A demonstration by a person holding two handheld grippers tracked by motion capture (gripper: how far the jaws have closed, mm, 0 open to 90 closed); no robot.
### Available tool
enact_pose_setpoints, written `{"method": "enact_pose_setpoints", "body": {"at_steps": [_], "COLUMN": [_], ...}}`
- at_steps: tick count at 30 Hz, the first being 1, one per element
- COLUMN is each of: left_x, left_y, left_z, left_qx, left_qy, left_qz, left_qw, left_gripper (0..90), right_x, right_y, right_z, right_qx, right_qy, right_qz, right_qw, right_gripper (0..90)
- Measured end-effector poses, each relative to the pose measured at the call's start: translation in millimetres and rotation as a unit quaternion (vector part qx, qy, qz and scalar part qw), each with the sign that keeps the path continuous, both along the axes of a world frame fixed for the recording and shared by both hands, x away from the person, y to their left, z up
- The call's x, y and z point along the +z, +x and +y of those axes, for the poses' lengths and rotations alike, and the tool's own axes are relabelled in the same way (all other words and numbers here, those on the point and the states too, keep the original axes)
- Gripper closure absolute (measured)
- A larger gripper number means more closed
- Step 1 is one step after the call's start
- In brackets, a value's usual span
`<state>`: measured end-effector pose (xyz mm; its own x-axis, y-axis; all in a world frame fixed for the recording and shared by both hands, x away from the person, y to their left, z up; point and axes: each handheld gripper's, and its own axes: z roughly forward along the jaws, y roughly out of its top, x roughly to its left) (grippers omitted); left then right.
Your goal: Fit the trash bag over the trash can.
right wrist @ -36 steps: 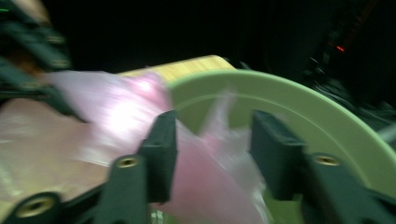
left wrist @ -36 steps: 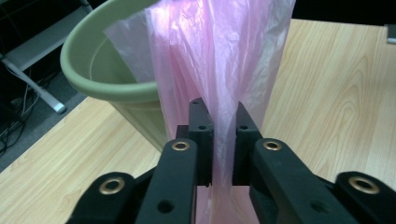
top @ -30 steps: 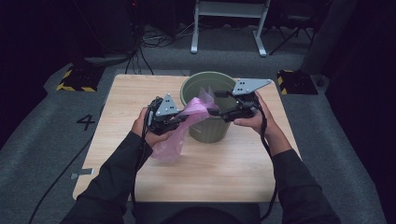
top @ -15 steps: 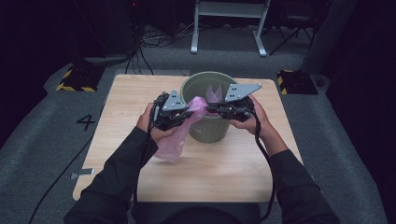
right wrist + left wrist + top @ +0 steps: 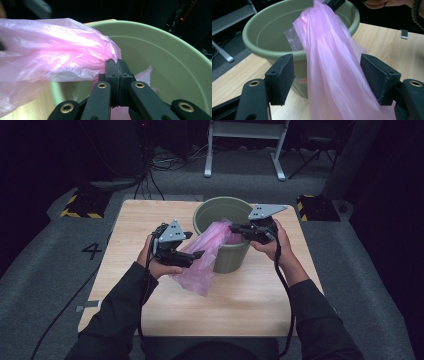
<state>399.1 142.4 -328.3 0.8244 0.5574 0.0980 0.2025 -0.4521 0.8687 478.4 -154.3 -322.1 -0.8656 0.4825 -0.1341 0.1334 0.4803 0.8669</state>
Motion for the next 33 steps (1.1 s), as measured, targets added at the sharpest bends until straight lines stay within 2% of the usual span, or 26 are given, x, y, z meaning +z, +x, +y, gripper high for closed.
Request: {"method": "enact_pose_setpoints", "body": {"at_steps": [8, 11, 14, 16, 17, 19, 21, 23, 24, 25, 28, 30, 32, 33], "left_x": [-10.4, -17.6, -20.9, -21.0, -19.3, -16.2, -12.2, -7.7, -7.7, -3.6, 1.7, 3.1, 6.5, 7.3], "left_y": [-4.2, -3.9, -5.4, -5.6, -5.6, -5.5, -5.8, -6.1, -6.1, -5.9, -4.5, -3.9, -3.2, -3.1], "left_z": [11.4, 13.3, 8.9, 7.3, 3.0, 0.7, -1.4, -3.2, -3.2, -5.1, -8.2, -9.5, -12.3, -12.7], "left_qx": [-0.001, -0.021, -0.045, -0.044, -0.043, -0.041, -0.038, -0.036, -0.036, -0.031, -0.033, -0.035, -0.039, -0.039], "left_qy": [-0.008, -0.012, 0.006, 0.013, 0.021, 0.018, 0.007, -0.009, -0.009, -0.018, -0.02, -0.023, -0.029, -0.027], "left_qz": [0.016, 0.032, 0.034, 0.034, 0.029, 0.022, 0.01, -0.001, -0.001, -0.009, -0.014, -0.014, -0.015, -0.016], "left_qw": [0.9998, 0.9992, 0.9984, 0.9984, 0.9985, 0.9988, 0.9992, 0.9993, 0.9993, 0.9993, 0.9992, 0.999, 0.9987, 0.9988], "left_gripper": [37.4, 45.6, 60.4, 71.0, 75.7, 82.1, 86.2, 88.1, 88.6, 88.9, 89.1, 89.1, 89.1, 89.1], "right_x": [-2.0, -3.4, -4.1, -4.4, -4.4, -3.8, -2.6, -0.8, -0.8, 1.4, 4.9, 7.7, 9.5, 9.8], "right_y": [8.3, 11.3, 12.3, 12.3, 11.9, 11.1, 9.4, 6.3, 6.3, 1.1, -5.8, -11.5, -15.5, -17.3], "right_z": [-9.5, -13.7, -15.5, -15.9, -15.9, -16.3, -17.3, -17.7, -17.7, -17.2, -15.6, -13.2, -10.1, -7.5], "right_qx": [-0.025, -0.031, -0.036, -0.039, -0.043, -0.048, -0.041, -0.034, -0.034, -0.026, -0.023, -0.015, -0.011, 0.007], "right_qy": [0.004, 0.005, 0.006, 0.006, 0.006, 0.012, 0.022, 0.026, 0.026, 0.026, 0.022, 0.011, 0.004, 0.001], "right_qz": [0.006, 0.012, 0.015, 0.015, 0.013, 0.009, 0.01, 0.008, 0.008, 0.001, -0.014, -0.033, -0.046, -0.047], "right_qw": [0.9997, 0.9994, 0.9992, 0.9991, 0.999, 0.9987, 0.9989, 0.9991, 0.9991, 0.9993, 0.9994, 0.9993, 0.9989, 0.9989], "right_gripper": [89.3, 89.3, 88.9, 85.6, 81.6, 71.5, 61.3, 49.9, 49.9, 42.5, 35.1, 37.5, 52.9, 57.2]}}
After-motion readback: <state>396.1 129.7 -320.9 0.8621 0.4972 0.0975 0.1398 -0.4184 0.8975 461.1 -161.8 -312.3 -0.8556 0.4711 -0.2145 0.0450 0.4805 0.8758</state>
